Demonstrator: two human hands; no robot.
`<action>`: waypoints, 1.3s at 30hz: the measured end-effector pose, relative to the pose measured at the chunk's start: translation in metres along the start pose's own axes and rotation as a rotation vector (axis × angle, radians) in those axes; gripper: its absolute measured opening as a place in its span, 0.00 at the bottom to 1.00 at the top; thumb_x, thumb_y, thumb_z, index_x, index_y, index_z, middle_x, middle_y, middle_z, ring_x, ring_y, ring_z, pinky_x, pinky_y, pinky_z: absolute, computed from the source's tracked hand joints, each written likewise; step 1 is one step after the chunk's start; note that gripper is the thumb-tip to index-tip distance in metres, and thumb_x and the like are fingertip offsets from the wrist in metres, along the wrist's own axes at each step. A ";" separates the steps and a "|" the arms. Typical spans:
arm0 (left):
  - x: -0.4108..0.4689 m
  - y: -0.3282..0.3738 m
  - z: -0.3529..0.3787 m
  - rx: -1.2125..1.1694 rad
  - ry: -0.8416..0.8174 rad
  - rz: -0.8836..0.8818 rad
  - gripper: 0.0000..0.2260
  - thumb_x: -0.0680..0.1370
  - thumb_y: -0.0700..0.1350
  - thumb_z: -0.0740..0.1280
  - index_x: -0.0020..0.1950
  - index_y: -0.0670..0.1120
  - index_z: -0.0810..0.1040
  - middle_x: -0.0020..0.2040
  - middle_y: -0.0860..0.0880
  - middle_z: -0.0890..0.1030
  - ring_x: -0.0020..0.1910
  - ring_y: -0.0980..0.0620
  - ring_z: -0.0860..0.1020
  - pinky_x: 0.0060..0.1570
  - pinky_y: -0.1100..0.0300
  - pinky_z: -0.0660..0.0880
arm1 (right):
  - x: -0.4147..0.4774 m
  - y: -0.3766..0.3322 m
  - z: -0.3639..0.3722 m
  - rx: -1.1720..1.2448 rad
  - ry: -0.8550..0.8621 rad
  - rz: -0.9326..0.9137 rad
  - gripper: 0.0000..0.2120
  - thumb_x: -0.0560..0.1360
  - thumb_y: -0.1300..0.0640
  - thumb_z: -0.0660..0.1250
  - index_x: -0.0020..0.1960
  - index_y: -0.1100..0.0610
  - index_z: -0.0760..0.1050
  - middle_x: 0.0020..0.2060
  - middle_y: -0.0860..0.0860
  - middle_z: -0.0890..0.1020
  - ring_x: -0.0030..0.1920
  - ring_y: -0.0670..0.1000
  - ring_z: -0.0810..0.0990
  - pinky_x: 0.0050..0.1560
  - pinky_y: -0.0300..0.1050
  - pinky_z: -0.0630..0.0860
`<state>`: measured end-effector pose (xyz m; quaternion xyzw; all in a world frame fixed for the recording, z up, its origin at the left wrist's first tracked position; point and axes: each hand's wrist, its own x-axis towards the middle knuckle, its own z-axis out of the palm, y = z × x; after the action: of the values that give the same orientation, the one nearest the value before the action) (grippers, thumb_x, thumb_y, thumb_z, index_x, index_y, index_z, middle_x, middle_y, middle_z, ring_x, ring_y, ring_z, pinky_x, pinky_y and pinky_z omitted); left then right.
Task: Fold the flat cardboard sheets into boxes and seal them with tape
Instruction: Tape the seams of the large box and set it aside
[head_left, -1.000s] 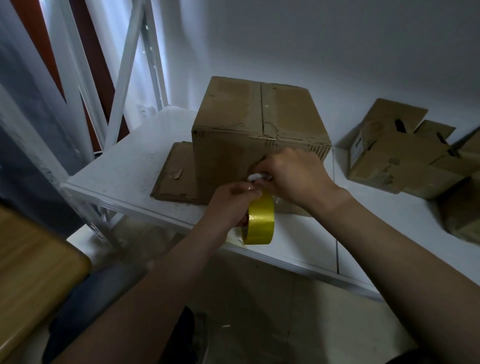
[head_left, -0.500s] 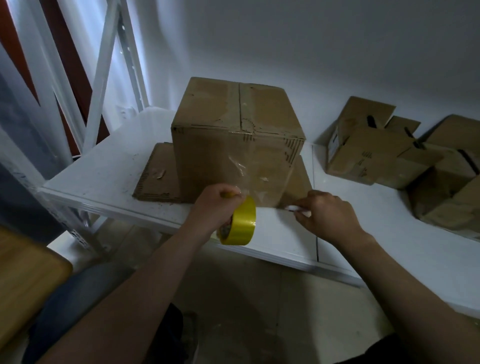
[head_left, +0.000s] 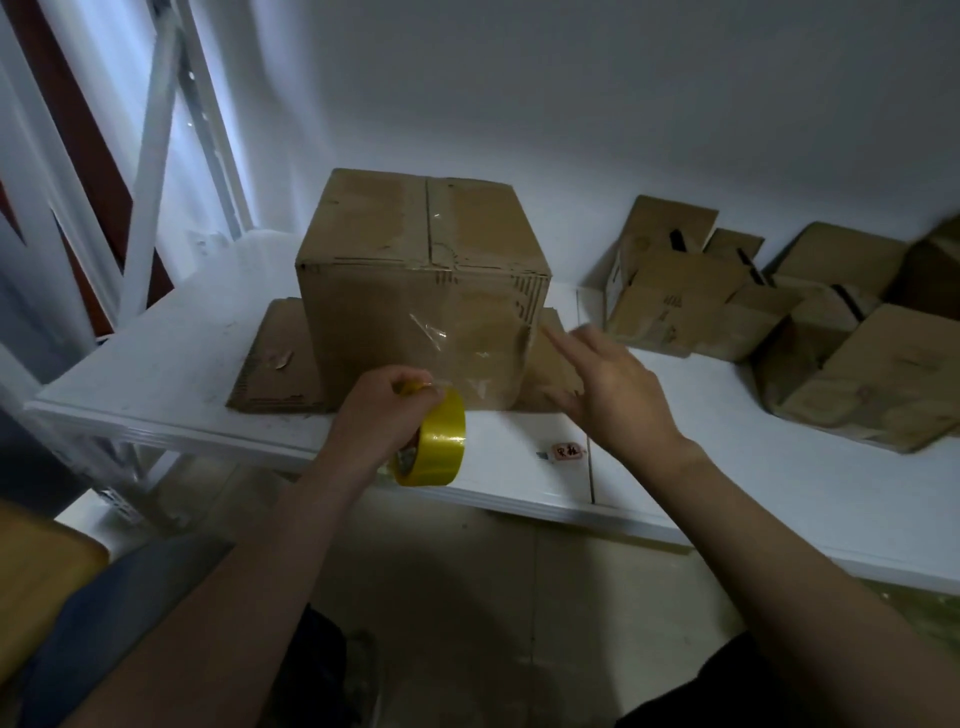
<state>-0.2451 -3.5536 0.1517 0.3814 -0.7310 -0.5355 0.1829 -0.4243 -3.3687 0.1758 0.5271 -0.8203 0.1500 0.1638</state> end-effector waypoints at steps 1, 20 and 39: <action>-0.001 0.000 -0.002 0.002 0.003 0.000 0.12 0.75 0.53 0.73 0.58 0.54 0.83 0.56 0.56 0.79 0.54 0.53 0.77 0.60 0.49 0.77 | 0.012 -0.006 -0.005 0.024 0.077 -0.034 0.34 0.75 0.49 0.72 0.77 0.50 0.66 0.58 0.53 0.76 0.52 0.57 0.77 0.41 0.52 0.79; 0.005 0.002 -0.010 0.034 -0.002 -0.012 0.11 0.75 0.55 0.72 0.56 0.57 0.82 0.56 0.54 0.81 0.55 0.50 0.79 0.60 0.48 0.77 | 0.103 -0.071 0.063 -0.280 0.303 0.003 0.48 0.64 0.23 0.68 0.75 0.49 0.65 0.68 0.57 0.72 0.70 0.62 0.68 0.70 0.69 0.58; 0.006 0.004 -0.015 0.073 0.002 -0.044 0.09 0.75 0.55 0.72 0.55 0.59 0.80 0.55 0.54 0.78 0.56 0.48 0.79 0.60 0.46 0.77 | 0.104 -0.076 0.081 -0.379 0.345 0.011 0.54 0.60 0.20 0.67 0.73 0.54 0.63 0.66 0.60 0.68 0.68 0.64 0.65 0.71 0.73 0.51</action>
<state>-0.2403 -3.5672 0.1604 0.4044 -0.7411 -0.5122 0.1575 -0.4044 -3.5184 0.1525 0.4490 -0.7964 0.0821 0.3967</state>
